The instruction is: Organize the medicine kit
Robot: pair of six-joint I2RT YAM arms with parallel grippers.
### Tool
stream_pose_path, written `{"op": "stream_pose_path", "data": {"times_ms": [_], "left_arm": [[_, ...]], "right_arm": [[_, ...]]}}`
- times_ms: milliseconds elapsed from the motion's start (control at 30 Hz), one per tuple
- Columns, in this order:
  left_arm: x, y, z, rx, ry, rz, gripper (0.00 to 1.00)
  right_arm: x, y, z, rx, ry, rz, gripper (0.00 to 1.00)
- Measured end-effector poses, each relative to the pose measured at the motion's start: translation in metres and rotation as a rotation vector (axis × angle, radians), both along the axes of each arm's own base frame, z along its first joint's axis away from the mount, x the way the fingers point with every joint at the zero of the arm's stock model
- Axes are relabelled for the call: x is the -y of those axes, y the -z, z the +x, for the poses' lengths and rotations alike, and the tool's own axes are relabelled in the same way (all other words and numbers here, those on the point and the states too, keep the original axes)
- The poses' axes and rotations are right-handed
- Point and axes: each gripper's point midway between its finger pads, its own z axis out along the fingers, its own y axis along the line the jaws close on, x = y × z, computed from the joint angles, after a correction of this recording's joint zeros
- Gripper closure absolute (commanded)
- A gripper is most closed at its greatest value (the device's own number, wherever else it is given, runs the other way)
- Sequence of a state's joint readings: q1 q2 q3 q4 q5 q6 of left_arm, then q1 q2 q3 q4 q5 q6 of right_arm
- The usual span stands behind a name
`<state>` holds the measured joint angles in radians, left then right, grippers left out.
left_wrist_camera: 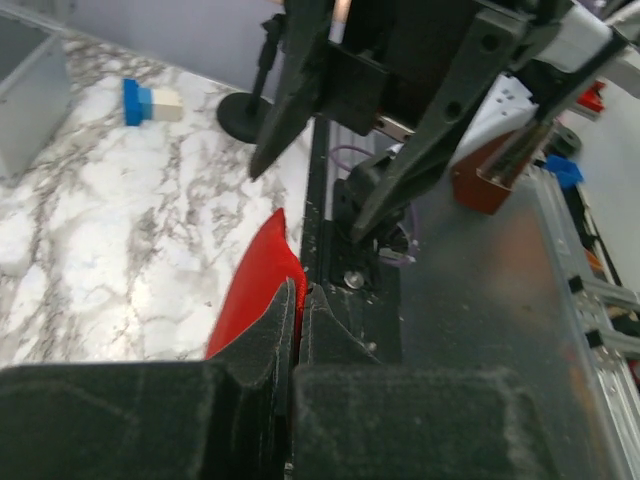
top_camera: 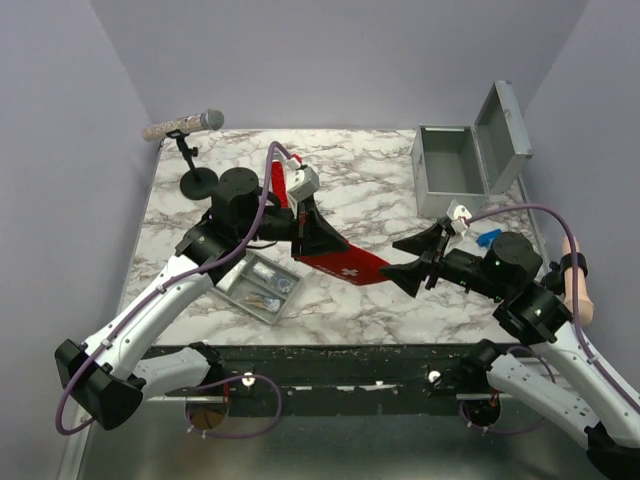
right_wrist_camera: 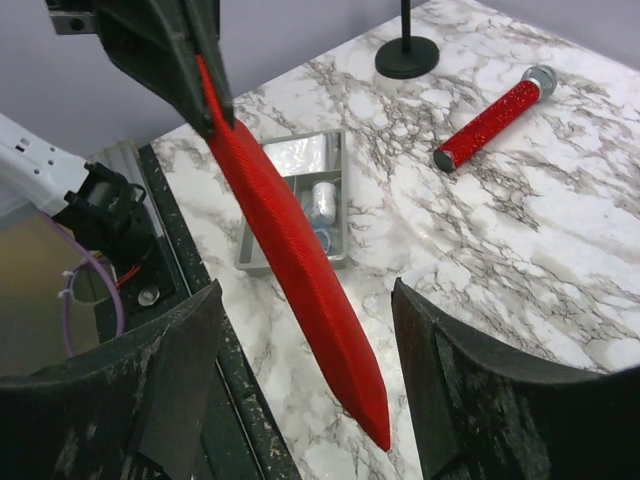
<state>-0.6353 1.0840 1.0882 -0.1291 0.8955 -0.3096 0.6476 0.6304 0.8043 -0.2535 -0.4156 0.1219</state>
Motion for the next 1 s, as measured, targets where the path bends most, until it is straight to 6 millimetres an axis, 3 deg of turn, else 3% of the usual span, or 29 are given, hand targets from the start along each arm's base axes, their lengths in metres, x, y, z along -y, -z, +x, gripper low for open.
{"op": "stream_pose_path", "data": {"times_ms": [200, 300, 433, 567, 633, 700, 800, 900, 1000], "left_arm": [[0.002, -0.015, -0.019, -0.01, 0.135, -0.034, 1.0], [0.002, -0.022, -0.024, -0.009, 0.166, -0.058, 1.0], [0.002, -0.028, -0.026, -0.003, 0.18, -0.073, 1.0], [0.002, -0.038, -0.022, 0.027, 0.167, -0.084, 1.0], [0.003, -0.041, -0.017, 0.036, 0.15, -0.086, 1.0], [0.004, -0.043, -0.005, 0.045, 0.095, -0.087, 0.67], [0.003, -0.042, 0.022, 0.056, -0.046, -0.08, 0.33], [-0.013, -0.038, 0.082, 0.037, -0.37, -0.064, 0.16], [-0.051, -0.026, 0.137, -0.05, -0.714, -0.054, 0.16]], "right_arm": [[-0.005, 0.012, 0.004, -0.031, -0.009, -0.032, 0.25], [-0.01, 0.02, 0.007, -0.061, -0.019, -0.052, 0.32], [-0.018, 0.034, 0.009, -0.107, -0.052, -0.083, 0.57], [-0.023, 0.044, 0.005, -0.15, -0.087, -0.102, 0.97], [-0.024, 0.042, 0.004, -0.153, -0.093, -0.1, 0.99], [-0.022, 0.038, 0.007, -0.161, -0.068, -0.093, 0.99], [-0.015, 0.036, 0.024, -0.182, 0.05, -0.098, 0.99], [0.0, 0.031, 0.058, -0.234, 0.263, -0.123, 0.99], [0.018, 0.02, 0.102, -0.277, 0.491, -0.152, 0.99]]}}
